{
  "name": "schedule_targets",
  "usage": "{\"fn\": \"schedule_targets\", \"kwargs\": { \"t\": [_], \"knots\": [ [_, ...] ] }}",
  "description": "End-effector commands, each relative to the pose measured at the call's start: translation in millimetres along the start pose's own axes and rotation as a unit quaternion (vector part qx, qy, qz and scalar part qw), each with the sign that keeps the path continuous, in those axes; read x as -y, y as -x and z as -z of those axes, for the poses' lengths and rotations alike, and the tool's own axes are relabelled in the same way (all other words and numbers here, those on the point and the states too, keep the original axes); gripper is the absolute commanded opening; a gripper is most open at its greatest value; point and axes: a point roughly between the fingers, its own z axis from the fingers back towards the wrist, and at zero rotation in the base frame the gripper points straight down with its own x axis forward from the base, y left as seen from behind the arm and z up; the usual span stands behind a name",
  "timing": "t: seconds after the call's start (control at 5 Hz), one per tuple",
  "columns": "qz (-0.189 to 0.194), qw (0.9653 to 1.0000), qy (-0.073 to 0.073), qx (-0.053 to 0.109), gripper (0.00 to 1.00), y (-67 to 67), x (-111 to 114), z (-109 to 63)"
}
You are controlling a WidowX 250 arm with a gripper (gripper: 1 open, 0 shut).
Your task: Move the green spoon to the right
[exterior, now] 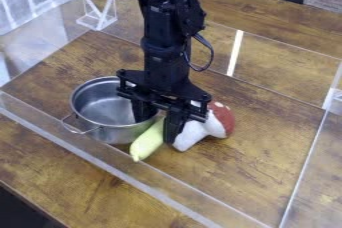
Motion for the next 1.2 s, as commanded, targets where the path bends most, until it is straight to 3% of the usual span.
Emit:
{"fn": "schedule_targets", "kwargs": {
  "t": [0.0,0.2,0.8,1.0],
  "knots": [
    [-0.008,0.9995,0.003,0.029,0.00,0.9,17.6,-20.6],
    [-0.016,0.9994,0.002,0.029,0.00,0.8,34.6,-25.2],
    [0.074,0.9968,-0.015,0.027,0.00,1.1,25.5,12.0],
    [0.073,0.9968,-0.021,0.025,0.00,0.7,30.2,13.8]
  ]
}}
